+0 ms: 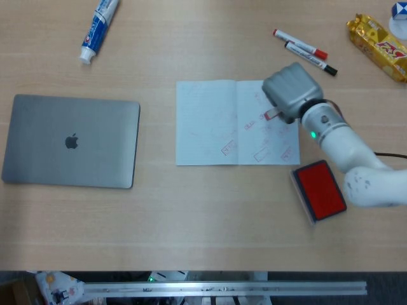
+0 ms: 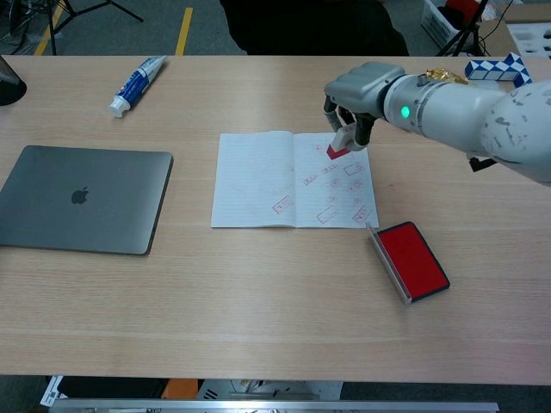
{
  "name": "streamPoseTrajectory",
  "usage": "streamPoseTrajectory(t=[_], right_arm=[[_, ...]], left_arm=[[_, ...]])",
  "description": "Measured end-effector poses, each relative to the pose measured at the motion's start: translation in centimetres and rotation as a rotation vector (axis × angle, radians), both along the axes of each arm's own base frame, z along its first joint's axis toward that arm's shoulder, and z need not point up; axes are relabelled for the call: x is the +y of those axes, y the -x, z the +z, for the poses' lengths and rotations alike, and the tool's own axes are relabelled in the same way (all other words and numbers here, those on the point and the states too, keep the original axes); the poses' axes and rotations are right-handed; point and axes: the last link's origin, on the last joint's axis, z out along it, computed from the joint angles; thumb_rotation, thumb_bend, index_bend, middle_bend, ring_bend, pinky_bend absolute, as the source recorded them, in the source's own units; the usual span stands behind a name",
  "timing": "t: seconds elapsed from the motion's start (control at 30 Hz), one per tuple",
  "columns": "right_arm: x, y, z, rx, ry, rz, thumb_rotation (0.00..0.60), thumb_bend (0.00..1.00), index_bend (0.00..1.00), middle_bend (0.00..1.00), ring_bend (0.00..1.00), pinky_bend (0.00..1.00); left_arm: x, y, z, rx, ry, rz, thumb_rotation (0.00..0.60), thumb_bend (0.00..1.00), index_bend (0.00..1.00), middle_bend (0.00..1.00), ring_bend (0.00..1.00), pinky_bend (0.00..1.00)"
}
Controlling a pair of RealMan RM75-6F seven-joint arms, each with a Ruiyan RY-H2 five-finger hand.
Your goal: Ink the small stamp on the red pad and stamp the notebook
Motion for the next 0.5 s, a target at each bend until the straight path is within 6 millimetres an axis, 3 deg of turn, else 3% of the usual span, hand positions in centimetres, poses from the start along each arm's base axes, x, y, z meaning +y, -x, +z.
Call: streamPoseTrajectory(t=[0.17,0.5], right_arm=[[1.4,3.7,1.8,0.022,-0.008,-0.042,0.600,0.62,0.90,0.70,0.53,0.47],[3.4,8.8,1.9,0.074,-0.029,-0.067,0.600,0.58,0.90,0.69,0.53,0.47]], left_arm=[[0.1,-0.1,-0.4,-0.002,0.016,-0.006,0.600,0.24,0.06,0.04,0.25,0.23],[0.3,-0.5,-1.1,-0.004,0.043,-0.015,0.600,0.24,0.05,0.03,0.25,0.23]])
